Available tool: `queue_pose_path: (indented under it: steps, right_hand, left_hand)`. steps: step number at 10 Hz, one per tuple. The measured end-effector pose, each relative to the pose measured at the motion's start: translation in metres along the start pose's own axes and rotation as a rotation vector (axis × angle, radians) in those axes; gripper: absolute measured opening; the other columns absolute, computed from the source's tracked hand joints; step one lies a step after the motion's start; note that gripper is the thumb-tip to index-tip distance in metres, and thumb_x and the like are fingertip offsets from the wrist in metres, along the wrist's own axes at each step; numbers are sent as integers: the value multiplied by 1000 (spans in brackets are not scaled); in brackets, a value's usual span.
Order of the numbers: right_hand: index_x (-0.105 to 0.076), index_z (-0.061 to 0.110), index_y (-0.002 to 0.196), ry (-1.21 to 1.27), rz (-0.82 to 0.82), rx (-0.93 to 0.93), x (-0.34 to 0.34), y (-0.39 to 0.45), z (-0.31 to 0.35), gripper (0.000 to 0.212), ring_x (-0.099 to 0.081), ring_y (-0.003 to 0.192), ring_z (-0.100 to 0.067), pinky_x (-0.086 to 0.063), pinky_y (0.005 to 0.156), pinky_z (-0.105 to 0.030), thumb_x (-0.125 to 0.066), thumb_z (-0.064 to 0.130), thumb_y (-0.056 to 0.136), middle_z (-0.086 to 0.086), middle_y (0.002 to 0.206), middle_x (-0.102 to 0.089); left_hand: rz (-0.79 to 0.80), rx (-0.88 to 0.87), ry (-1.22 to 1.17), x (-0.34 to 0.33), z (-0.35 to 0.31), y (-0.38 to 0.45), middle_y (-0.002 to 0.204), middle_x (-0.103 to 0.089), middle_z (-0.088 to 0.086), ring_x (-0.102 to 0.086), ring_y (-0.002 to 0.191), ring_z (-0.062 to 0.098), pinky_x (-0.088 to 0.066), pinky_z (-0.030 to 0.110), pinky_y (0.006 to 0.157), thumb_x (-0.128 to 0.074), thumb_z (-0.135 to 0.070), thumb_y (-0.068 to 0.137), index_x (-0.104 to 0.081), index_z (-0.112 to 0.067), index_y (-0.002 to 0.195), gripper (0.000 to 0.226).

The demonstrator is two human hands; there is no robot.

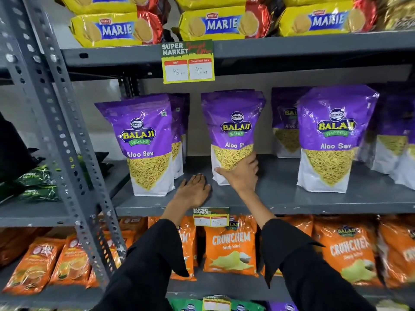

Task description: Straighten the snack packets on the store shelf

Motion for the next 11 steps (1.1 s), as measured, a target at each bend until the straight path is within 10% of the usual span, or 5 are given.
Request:
queue_pose_path:
  steps: [11]
  right_hand:
    - [1, 13, 157, 45, -61, 71, 40, -63, 2, 146, -27, 147, -38, -37, 112, -56, -84, 72, 54, -18, 159, -23]
  left_hand:
    - [-47, 4, -23, 11, -7, -9, 168, -17, 7, -13, 155, 21, -10, 48, 124, -19, -43, 104, -21, -13, 157, 61]
Point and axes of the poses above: each hand's wrist, its own y-axis towards the middle knuckle, its own x-axis out of the back of the hand, z = x × y, the point moved 10 cm from there along y, towards the middle knuckle
